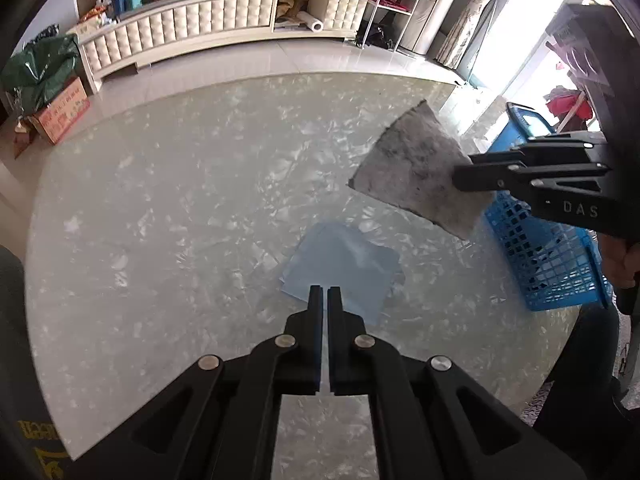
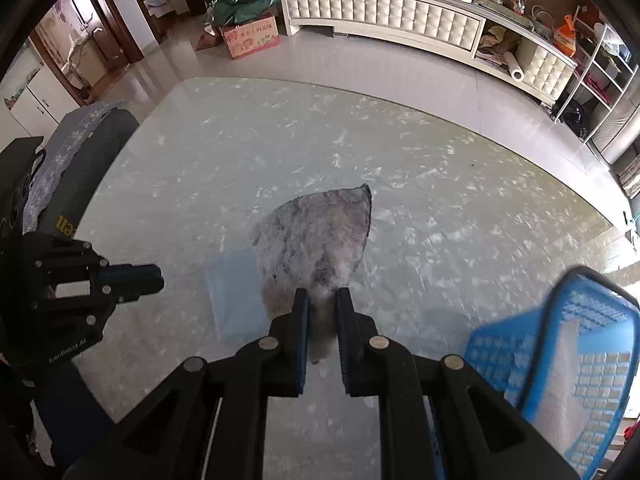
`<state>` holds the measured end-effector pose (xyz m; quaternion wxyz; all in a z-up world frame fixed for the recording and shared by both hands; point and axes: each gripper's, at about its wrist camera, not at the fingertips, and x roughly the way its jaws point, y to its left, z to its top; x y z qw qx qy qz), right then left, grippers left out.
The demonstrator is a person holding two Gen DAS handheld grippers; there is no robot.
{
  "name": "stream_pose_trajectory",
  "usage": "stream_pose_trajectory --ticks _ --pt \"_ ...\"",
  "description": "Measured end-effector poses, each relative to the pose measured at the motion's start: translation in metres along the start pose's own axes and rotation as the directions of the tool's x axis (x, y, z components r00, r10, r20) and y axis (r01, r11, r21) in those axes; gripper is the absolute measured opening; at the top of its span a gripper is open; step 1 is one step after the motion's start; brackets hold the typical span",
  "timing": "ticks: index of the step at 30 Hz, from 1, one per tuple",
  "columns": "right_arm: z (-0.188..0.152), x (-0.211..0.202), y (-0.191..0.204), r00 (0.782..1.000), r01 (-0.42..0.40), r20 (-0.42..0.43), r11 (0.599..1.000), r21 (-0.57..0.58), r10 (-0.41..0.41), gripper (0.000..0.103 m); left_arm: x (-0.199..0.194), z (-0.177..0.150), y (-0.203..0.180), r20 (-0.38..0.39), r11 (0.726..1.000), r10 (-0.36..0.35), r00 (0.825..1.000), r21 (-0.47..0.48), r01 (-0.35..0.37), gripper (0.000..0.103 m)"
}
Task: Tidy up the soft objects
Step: 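Grasp the grey fuzzy pad with the right gripper and lift it, then carry the grey fuzzy pad into the blue basket and open the right gripper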
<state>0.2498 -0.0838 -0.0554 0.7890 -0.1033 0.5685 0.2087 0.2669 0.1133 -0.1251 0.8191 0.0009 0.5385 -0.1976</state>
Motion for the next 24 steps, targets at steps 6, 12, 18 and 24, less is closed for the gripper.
stream_pose_trajectory --ticks 6,12,18,24 --pt "-0.011 -0.031 -0.002 0.999 -0.009 0.04 1.0 0.01 0.009 0.012 -0.022 0.008 -0.024 0.027 0.999 0.029 0.999 0.026 -0.03 0.001" --pt "-0.033 -0.071 -0.006 0.996 -0.007 0.094 1.0 0.006 0.006 0.012 -0.052 0.01 -0.053 0.075 0.998 0.048 0.996 0.044 -0.051 0.001" --pt "-0.058 -0.108 -0.015 0.988 0.01 0.152 1.0 0.007 -0.011 0.012 -0.078 0.01 -0.087 0.125 0.995 0.057 0.991 0.07 -0.066 0.001" --pt "-0.085 -0.132 -0.037 0.98 0.024 0.195 0.999 0.035 -0.031 0.012 -0.093 0.008 -0.128 0.151 0.991 0.063 0.986 0.109 -0.08 0.001"
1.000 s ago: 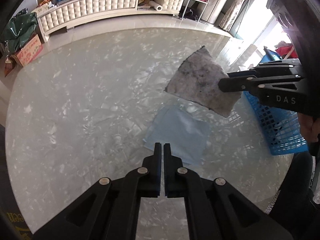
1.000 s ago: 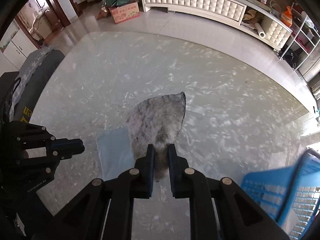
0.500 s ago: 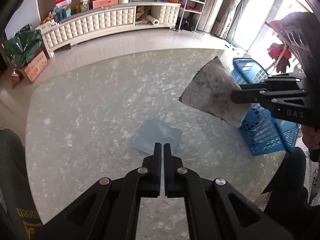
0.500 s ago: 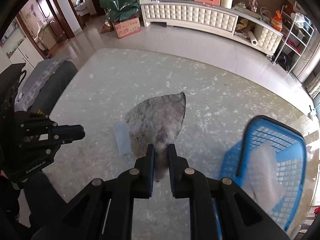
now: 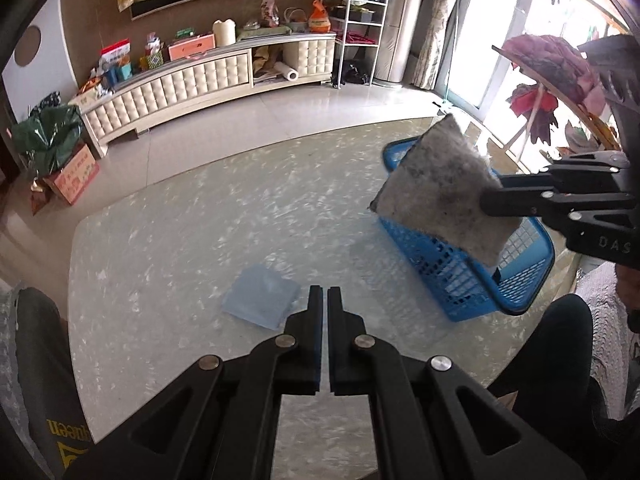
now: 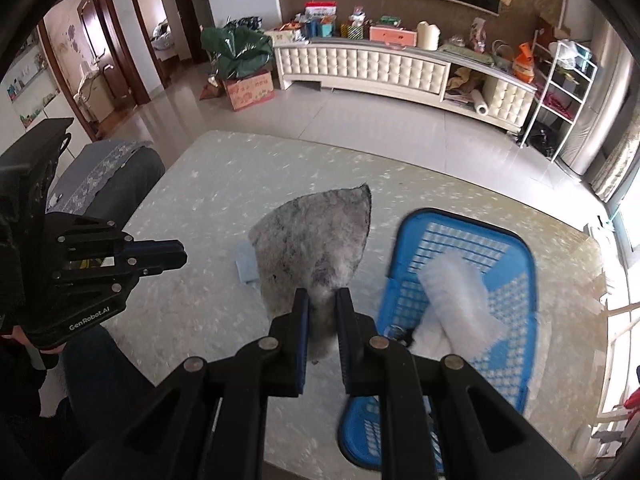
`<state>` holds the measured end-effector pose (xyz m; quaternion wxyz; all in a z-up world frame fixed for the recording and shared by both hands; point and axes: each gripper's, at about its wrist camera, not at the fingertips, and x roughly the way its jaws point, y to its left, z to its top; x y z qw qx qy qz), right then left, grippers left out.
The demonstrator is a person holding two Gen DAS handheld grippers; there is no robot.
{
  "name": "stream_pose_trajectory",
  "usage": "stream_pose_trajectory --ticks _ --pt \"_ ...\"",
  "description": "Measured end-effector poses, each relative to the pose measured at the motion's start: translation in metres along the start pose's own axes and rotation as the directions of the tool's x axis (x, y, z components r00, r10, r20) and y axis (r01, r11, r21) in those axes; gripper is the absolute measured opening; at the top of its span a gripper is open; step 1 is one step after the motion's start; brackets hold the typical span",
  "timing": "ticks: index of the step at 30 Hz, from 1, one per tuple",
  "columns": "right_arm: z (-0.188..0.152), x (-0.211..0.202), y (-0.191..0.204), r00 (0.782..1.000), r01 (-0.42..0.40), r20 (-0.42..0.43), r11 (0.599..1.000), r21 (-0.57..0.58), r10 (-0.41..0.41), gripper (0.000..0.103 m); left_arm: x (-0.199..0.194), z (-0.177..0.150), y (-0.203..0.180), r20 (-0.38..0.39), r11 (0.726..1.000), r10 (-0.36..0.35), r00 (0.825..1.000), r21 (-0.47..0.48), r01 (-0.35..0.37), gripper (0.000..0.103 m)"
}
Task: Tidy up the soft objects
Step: 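Carry the grey fuzzy pad into the blue basket and open the right gripper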
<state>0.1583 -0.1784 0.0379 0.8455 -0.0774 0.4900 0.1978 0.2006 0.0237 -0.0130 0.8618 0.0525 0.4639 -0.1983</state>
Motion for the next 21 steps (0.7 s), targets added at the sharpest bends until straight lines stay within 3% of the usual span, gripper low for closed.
stream_pose_trajectory --ticks 14,21 --pt "-0.036 -0.017 -0.041 0.999 0.044 0.008 0.997 0.061 -0.045 0.012 0.01 0.02 -0.083 -0.007 0.994 0.002 1.0 0.106 -0.001 0.001" --pt "-0.055 -0.001 -0.059 0.993 0.121 -0.023 0.989 0.08 -0.119 0.012 0.031 0.026 -0.102 -0.033 0.989 -0.017 0.999 0.146 0.022 0.001"
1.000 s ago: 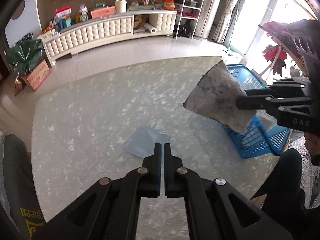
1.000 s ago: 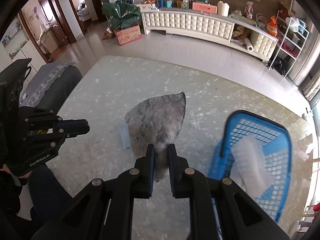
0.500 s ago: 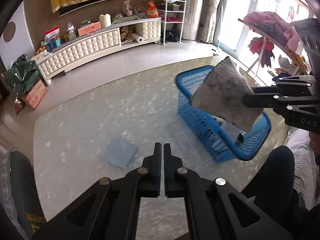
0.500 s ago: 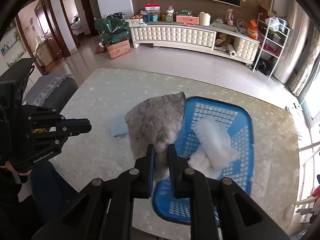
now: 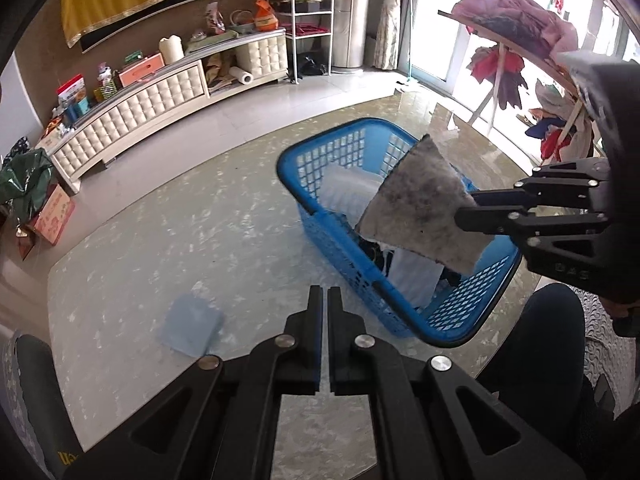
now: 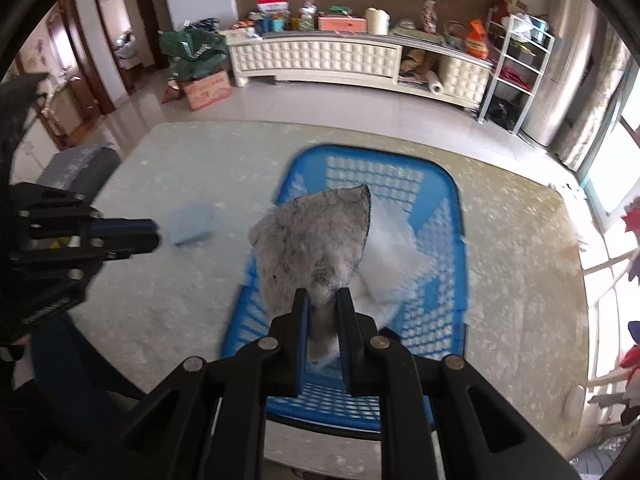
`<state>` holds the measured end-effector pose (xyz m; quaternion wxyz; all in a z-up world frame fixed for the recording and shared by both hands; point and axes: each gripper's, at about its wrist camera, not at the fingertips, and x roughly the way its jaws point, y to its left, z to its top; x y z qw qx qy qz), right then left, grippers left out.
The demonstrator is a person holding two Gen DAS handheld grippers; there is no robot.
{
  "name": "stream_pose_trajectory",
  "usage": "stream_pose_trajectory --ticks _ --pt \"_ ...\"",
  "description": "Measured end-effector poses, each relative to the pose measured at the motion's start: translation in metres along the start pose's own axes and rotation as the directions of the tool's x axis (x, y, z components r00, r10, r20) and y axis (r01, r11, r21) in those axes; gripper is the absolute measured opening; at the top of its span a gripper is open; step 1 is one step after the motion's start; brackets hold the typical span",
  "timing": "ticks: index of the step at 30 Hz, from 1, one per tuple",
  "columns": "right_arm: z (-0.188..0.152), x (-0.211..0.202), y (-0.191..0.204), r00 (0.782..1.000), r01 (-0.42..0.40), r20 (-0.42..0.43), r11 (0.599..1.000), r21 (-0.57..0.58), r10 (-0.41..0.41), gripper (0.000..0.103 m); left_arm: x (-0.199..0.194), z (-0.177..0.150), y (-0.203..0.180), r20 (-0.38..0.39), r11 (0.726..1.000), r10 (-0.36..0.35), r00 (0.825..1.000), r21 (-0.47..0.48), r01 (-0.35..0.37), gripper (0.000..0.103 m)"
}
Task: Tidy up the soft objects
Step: 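Carry the grey fuzzy pad into the blue basket and open the right gripper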
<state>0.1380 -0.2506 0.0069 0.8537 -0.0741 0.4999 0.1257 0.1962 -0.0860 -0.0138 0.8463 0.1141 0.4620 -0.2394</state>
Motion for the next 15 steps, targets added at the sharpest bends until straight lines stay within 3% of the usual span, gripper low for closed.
stream_pose_trajectory --ticks 6,15 --pt "-0.007 0.023 -0.026 0.998 0.046 -0.056 0.995 0.091 -0.042 0.012 0.015 0.008 -0.015 -0.018 1.0 -0.011 1.0 0.023 0.012 0.001" --pt "-0.009 0.037 -0.031 0.995 0.051 -0.092 0.995 0.091 -0.043 0.015 0.037 0.015 -0.025 -0.046 0.999 -0.035 0.998 0.04 0.037 0.001"
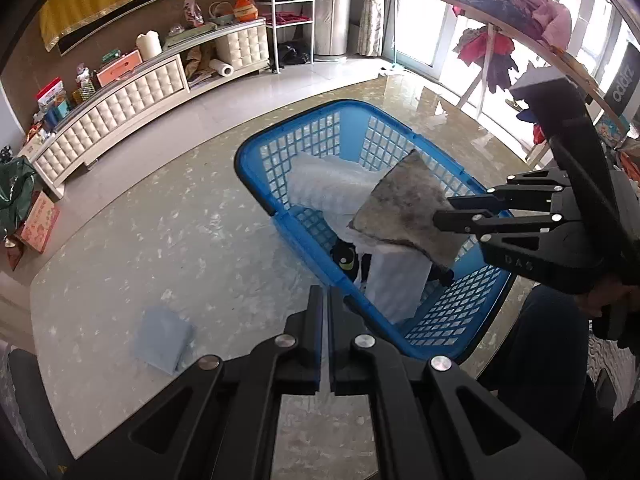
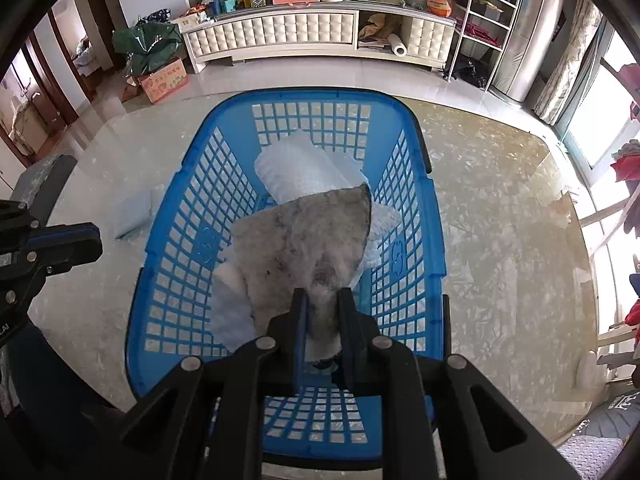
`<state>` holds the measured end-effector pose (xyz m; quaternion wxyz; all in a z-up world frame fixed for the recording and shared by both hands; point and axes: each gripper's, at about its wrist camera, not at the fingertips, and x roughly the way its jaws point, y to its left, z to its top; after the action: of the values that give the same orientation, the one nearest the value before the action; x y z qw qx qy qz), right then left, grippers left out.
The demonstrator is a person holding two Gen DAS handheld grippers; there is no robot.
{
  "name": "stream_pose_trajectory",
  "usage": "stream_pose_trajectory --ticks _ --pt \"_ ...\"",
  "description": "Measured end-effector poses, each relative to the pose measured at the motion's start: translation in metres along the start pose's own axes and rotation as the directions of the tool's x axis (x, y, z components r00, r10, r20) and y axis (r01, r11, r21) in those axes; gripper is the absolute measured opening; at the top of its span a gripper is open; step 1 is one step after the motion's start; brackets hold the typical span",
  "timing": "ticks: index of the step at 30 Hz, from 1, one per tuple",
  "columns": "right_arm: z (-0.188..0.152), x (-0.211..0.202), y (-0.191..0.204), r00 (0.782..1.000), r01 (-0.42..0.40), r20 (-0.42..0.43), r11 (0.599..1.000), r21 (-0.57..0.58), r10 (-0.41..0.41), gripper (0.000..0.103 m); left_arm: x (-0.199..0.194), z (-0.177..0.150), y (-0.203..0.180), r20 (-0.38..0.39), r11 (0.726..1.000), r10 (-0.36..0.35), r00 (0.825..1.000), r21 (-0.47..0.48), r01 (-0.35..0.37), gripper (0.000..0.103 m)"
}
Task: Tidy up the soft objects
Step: 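Carry the grey fuzzy pad into the blue basket and open the right gripper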
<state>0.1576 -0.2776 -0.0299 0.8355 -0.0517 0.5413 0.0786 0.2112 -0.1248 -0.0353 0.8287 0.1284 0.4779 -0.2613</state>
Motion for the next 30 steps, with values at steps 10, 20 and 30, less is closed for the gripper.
stream_pose_trajectory --ticks 10,20,30 --pt "-0.011 -0.003 -0.002 0.999 0.03 0.019 0.999 -0.028 -0.03 0.037 0.008 0.007 -0.007 -0.002 1.0 -0.02 1.0 0.018 0.02 0.001" --pt "-0.016 -0.021 -0.002 0.99 0.094 0.113 0.995 -0.033 -0.09 0.086 0.01 0.006 -0.013 -0.009 0.998 -0.035 0.999 0.042 0.036 0.001" --pt "-0.032 -0.039 -0.025 0.973 0.102 0.199 0.991 0.083 -0.117 0.096 0.012 0.015 -0.021 0.032 0.998 -0.061 0.998 0.03 0.06 0.025"
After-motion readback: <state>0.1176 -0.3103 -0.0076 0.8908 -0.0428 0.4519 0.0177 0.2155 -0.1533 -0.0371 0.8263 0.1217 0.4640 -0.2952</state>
